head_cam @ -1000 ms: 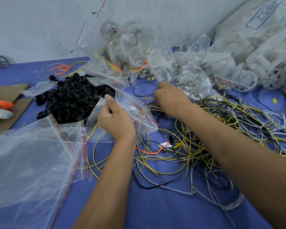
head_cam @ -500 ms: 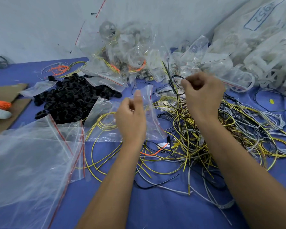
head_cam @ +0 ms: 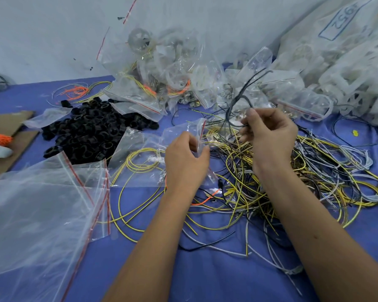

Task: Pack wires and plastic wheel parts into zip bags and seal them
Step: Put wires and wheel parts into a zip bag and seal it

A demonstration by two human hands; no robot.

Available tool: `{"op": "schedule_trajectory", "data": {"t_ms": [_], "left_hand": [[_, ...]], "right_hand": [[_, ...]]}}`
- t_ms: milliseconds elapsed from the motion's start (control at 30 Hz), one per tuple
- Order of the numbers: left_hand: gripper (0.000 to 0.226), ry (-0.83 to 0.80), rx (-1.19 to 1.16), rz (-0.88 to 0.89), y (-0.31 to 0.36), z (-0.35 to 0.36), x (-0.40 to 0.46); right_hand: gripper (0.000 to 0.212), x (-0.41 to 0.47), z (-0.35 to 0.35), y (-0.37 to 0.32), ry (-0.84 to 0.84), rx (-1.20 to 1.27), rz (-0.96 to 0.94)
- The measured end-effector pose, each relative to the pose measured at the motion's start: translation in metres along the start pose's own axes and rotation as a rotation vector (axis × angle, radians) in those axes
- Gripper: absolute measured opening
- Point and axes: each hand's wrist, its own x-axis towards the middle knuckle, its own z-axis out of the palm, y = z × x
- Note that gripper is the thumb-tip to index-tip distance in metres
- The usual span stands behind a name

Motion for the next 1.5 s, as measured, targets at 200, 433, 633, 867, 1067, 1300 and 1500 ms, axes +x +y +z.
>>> {"op": "schedule_trajectory", "data": {"t_ms": [200, 433, 633, 867, 1067, 1300, 1500], "left_hand": [[0.033, 0.075, -0.129, -0.077, 0.005, -0.002, -0.002], [0.023, 0.205, -0.198, -0.044, 0.013, -0.007, -0.003], [0.023, 0.264, -0.127, 0.092, 0.016, -0.009, -0.004], [0.020, 0.254, -0.157, 0.320, 0.020, -0.013, -0.007], [0.021, 0.163, -0.144, 0.478, 0.028, -0.008, -0.014], [0.024, 0.243, -0.111, 0.352, 0.024, -0.012, -0.009], [0.027, 0.153, -0.223, 0.461, 0.035, -0.009, -0.018]], "right_hand": [[0.016, 0.002, -0.004, 0.000, 0.073, 0.042, -0.014], [0.019, -0.008, 0.002, 0.011, -0.177, -0.519, -0.183], [0.018, -0.019, 0.009, 0.015, -0.385, -0.584, -0.092], [0.023, -0.021, 0.009, 0.020, -0.404, -0.587, 0.005], [0.031, -0.018, 0.008, 0.017, -0.399, -0.889, -0.264], [0.018, -0.019, 0.009, 0.016, -0.487, -0.243, 0.263], [0.014, -0.023, 0.010, 0.022, -0.621, -0.183, 0.303]]}}
